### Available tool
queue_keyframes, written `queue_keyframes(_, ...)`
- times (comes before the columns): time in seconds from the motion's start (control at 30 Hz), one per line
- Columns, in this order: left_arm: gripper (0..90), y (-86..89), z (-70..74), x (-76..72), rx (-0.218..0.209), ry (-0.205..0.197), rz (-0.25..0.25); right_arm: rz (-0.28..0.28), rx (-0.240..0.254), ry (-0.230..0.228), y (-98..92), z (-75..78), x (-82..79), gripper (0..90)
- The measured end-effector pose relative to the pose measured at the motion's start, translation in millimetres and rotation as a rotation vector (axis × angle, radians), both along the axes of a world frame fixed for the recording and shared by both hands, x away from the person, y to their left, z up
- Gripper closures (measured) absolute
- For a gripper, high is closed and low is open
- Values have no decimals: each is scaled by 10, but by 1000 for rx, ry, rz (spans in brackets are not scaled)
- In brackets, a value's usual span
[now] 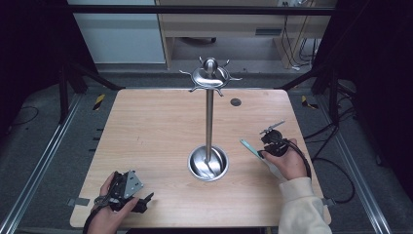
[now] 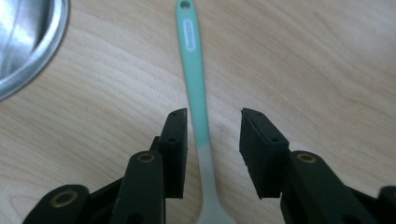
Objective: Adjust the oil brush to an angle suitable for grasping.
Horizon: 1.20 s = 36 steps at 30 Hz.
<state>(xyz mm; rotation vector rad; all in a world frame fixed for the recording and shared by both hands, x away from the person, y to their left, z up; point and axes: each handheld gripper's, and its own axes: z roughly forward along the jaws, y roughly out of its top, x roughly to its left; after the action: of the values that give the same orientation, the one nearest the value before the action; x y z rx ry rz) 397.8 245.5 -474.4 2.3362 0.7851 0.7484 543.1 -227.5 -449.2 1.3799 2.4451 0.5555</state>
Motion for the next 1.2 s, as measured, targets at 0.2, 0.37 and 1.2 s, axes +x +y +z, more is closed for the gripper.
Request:
queue_keyframes(0.2,40,-4,-4,0,5,6,-5,26,-27,69,26,-59,32,610)
queue_keyframes(0.37,40,-4,-7,3,4,8,-7,31,-60,102,55,-91,79,645)
queue_keyframes(1.2,40,-14,-13,0,11,13,-12,42,-85,147,55,-190,109,791)
